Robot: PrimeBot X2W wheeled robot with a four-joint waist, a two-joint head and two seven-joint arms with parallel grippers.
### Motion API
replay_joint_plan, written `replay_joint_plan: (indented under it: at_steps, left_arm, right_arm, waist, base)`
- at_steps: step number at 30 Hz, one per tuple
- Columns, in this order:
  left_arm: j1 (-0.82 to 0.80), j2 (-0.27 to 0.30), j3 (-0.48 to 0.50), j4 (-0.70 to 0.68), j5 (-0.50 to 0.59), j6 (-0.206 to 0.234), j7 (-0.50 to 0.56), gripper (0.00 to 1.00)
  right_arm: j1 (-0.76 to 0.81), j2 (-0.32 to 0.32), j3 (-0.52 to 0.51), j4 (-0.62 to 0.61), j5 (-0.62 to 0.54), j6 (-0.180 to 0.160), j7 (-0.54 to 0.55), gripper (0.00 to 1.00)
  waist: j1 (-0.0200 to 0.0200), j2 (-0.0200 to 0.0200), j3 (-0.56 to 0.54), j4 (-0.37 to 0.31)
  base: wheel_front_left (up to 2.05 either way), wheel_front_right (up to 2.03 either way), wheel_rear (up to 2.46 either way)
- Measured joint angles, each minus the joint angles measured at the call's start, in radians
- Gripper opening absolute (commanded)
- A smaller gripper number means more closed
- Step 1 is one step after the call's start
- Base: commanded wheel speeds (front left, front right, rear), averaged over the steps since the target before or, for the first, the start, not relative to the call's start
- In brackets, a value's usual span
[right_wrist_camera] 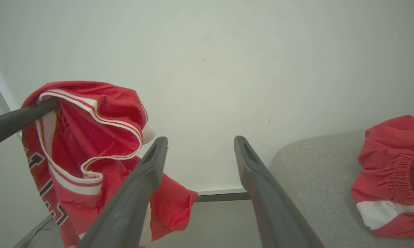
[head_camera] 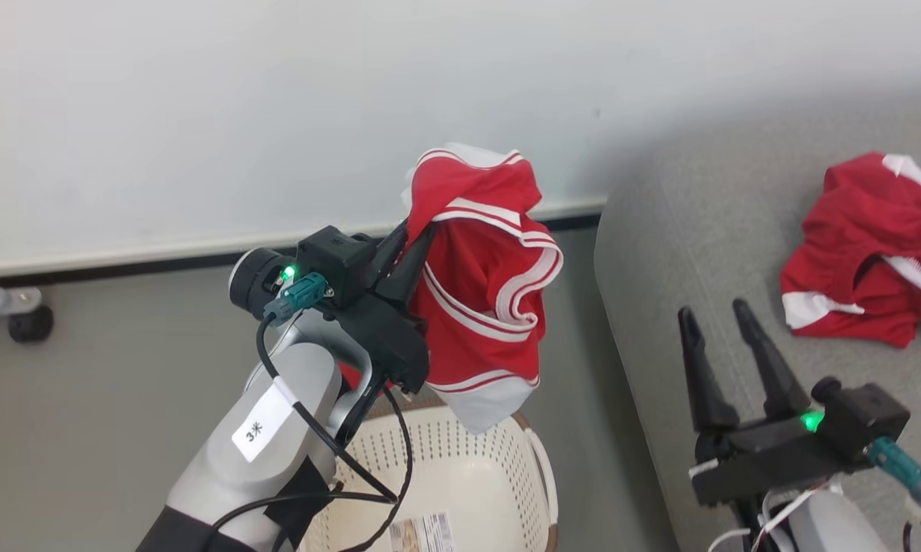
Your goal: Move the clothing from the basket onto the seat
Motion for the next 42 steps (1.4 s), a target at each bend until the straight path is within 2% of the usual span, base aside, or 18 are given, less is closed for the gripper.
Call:
replay_joint_plan:
  at_steps: [12,23,28,33,42]
  left_arm:
    - [0.001,-0.003,0.001,-0.072,-0.035,0.000,0.011,0.00]
    - [0.001,-0.005,0.000,-0.113,-0.044,0.013,0.041,0.00]
    - [0.001,-0.005,-0.008,-0.136,-0.048,0.017,0.054,0.00]
    - [0.001,-0.005,-0.016,-0.163,-0.052,0.017,0.061,0.00]
    - [0.000,-0.005,-0.053,-0.200,-0.060,0.017,0.081,0.00]
  right_arm:
    - [0.052,-0.011,0.101,-0.041,0.033,0.001,0.000,1.00]
    - [0.066,-0.049,0.278,-0.063,0.051,0.001,0.000,1.00]
    - [0.058,-0.052,0.314,-0.032,0.074,0.001,0.000,1.00]
    - [-0.001,-0.049,0.393,0.030,0.098,0.001,0.002,1.00]
    - [-0.100,-0.016,0.463,0.199,0.129,0.001,0.017,1.00]
  waist:
    - [0.0002,0.0000,-0.077,-0.003]
    - [0.0003,0.0002,-0.073,-0.002]
    - [0.0002,0.0001,-0.071,0.004]
    - [0.0002,0.0002,-0.069,0.014]
    - [0.0003,0.0002,-0.066,0.046]
  base:
    - [0.00,0.00,0.00]
    - [0.00,0.00,0.00]
    - [0.00,0.00,0.00]
    - [0.00,0.00,0.00]
    - [0.00,0.00,0.00]
